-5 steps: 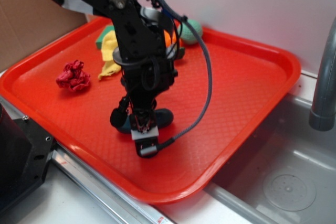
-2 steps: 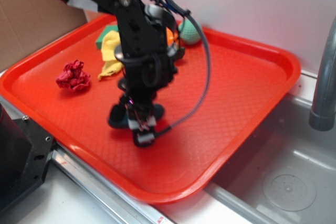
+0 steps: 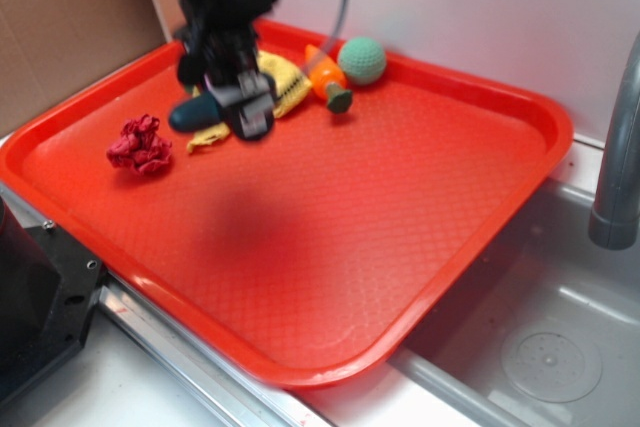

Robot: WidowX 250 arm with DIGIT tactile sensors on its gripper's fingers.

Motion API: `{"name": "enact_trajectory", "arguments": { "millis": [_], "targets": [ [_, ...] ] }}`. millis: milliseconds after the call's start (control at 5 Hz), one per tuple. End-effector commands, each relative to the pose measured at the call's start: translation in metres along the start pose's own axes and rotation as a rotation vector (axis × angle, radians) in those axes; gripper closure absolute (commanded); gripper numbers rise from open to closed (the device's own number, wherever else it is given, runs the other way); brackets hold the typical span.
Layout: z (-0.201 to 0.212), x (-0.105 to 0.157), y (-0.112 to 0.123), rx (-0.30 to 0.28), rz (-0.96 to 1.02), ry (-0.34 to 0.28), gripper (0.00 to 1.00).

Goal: Grab the plastic pickle.

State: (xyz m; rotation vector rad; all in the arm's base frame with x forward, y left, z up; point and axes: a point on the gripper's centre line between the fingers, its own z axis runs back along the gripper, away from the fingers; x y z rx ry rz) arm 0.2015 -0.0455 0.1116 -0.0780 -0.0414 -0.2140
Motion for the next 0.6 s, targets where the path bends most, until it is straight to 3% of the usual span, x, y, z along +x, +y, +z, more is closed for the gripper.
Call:
{"name": "enact_trajectory", "arguments": {
  "millis": [0,200,400],
  "targets": [
    [0.067,-0.017,0.035,0.082,0.285,-0.064,1.0],
    [0.078,-0.021,0.041,0.11,0.314,-0.062,1.0],
    [0.076,-0.019,0.042,0.074,0.322,-0.033,1.0]
  ]
}}
